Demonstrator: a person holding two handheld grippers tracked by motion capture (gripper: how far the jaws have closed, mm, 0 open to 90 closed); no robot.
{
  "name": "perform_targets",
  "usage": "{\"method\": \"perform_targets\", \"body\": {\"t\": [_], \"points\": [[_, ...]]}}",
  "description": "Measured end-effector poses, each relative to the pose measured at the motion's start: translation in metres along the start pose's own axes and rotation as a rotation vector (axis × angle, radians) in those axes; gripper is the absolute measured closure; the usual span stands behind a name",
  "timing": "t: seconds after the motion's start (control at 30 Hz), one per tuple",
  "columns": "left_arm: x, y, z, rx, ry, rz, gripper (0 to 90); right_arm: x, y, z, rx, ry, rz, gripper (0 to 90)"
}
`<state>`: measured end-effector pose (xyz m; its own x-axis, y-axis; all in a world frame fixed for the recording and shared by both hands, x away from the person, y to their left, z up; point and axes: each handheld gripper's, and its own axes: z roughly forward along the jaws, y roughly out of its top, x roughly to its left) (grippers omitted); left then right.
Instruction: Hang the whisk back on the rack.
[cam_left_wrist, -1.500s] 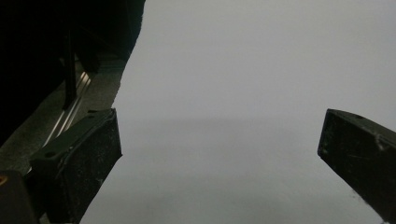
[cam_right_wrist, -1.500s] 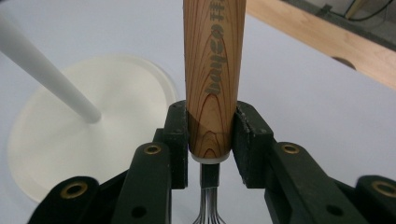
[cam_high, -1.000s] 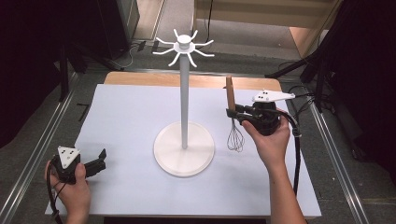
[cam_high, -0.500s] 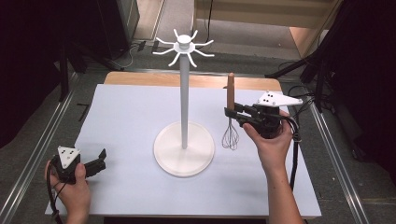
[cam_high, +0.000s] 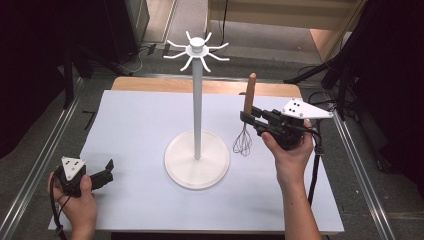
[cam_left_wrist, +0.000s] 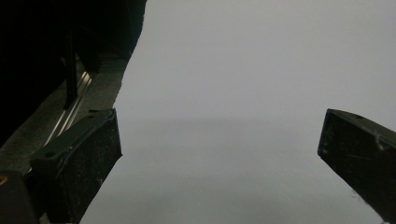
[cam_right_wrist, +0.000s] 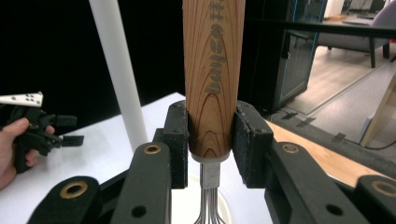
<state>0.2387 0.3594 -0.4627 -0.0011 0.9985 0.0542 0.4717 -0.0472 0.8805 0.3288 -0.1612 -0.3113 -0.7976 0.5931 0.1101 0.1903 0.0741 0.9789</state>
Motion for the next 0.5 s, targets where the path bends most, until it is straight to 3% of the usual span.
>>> {"method": "perform_targets", "body": {"t": [0.23,0.5], "points": [[0.0,0.0,0.0,0.002,-0.001,0.003,0.0,0.009,0.008,-0.003,-0.046,0.015,0.007,70.5],[0.0,0.0,0.0,0.003,0.0,0.003,0.0,0.022,0.024,-0.005,-0.073,0.037,-0.029,70.5]]}}
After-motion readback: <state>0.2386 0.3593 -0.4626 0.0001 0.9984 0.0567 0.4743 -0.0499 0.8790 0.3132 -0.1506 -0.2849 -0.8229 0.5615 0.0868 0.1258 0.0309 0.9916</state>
